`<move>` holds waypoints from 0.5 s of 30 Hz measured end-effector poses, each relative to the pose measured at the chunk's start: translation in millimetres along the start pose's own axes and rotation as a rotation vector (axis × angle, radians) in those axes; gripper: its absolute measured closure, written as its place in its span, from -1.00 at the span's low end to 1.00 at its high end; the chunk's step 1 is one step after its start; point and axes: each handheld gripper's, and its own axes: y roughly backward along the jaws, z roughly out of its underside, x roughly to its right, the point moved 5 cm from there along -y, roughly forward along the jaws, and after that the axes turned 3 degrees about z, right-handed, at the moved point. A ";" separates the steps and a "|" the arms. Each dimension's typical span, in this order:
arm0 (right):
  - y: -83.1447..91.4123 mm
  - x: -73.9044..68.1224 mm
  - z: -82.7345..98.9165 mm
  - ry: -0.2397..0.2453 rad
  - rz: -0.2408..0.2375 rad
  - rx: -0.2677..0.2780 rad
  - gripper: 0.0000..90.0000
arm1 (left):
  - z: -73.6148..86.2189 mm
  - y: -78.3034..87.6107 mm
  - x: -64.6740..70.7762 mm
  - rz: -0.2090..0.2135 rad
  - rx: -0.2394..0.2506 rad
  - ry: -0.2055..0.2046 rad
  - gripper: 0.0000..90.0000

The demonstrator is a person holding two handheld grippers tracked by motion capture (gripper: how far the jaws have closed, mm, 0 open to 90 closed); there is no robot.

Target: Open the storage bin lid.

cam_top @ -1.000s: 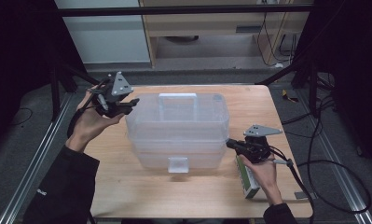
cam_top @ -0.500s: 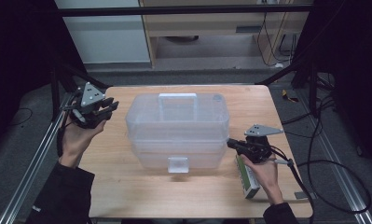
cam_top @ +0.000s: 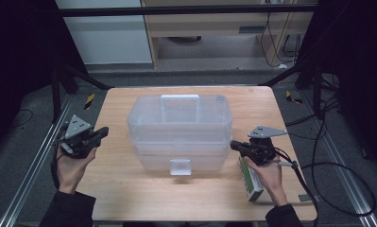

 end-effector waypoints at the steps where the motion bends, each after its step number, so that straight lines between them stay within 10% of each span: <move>1: -0.1 0.0 0.0 0.000 -0.001 -0.001 1.00 | 5.1 -2.7 2.1 0.007 -0.008 0.000 0.98; 15: -2.2 -1.5 1.8 0.014 0.009 0.000 1.00 | 17.9 -36.0 37.5 0.085 -0.089 -0.078 0.98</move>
